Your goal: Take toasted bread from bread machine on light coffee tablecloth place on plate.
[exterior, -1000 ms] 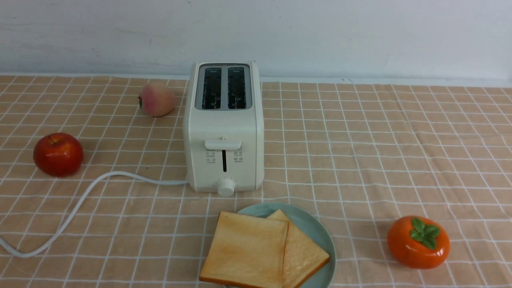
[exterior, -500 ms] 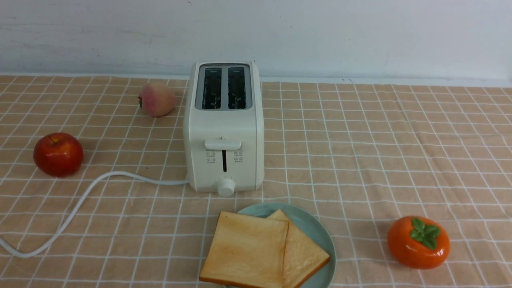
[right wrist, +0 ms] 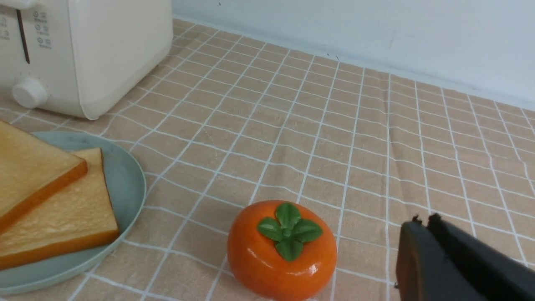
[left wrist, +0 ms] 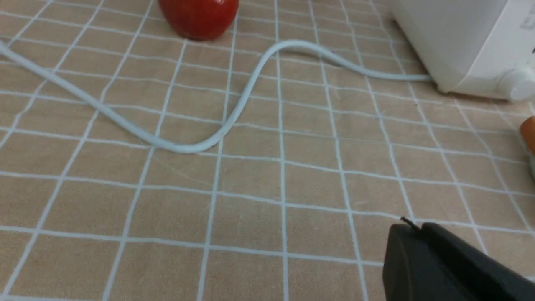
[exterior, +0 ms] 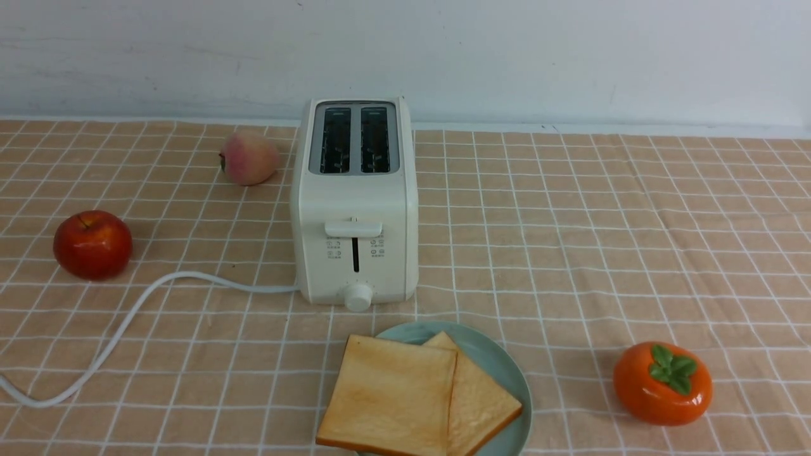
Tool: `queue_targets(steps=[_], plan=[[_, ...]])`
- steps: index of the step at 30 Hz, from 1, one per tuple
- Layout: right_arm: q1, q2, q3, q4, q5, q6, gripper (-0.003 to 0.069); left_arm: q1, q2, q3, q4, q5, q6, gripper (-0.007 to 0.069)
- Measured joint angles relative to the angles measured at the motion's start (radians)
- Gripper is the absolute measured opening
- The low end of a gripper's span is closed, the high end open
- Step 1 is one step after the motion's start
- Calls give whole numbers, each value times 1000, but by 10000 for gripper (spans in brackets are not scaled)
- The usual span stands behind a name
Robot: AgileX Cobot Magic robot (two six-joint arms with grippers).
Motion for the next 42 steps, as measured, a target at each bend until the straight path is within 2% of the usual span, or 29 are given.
queue_targets(steps=[7,34,39,41,42], plan=[[0,0,0,0,0,0,22,3,0,5,-10,-6,66,20],[0,0,0,4,0,0,54,4,0,5,-15,-13,73,46],[-3,-58,1,103,2,-16,58,4,0,5,-15,-13,73,48],[-28,-119,1,212,27,-103,62,4,0,5,-15,-13,73,50],[-32,-123,1,224,31,-112,62,4,0,5,-15,-13,73,50]])
